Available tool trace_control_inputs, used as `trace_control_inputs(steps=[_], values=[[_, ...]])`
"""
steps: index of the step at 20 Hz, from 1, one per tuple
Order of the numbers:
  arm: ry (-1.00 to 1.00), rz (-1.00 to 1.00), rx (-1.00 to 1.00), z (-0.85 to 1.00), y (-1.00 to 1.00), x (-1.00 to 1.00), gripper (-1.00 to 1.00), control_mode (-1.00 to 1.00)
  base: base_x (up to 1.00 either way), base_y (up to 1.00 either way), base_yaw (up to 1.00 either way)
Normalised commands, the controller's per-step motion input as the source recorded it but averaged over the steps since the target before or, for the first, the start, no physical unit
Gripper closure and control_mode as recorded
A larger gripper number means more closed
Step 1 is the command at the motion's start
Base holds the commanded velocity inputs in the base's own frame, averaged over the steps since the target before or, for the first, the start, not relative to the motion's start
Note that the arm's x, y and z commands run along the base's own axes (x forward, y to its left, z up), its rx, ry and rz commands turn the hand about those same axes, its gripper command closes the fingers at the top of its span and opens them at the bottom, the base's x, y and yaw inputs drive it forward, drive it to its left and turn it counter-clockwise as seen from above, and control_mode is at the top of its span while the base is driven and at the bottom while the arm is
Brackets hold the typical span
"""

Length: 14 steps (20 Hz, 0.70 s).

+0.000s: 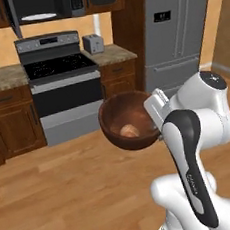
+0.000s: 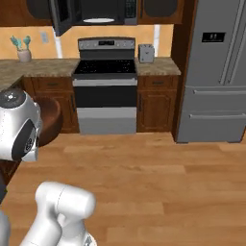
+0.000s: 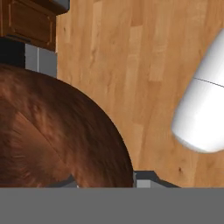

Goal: Pick the onion from the sink and place it in the bowl. Then pick the bowl and place it in the microwave. Then close the microwave door and press the start button.

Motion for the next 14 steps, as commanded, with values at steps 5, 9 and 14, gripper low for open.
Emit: trace_control_inputs(steps=[5,9,14], values=[[0.0,0.0,0.0,0.0,0.0,0.0,1.0,1.0,1.0,-0.24,-0.04],[0.0,0.0,0.0,0.0,0.0,0.0,1.0,1.0,1.0,-0.12,0.0],[0.0,0.0,0.0,0.0,0.0,0.0,1.0,1.0,1.0,-0.03,0.0]])
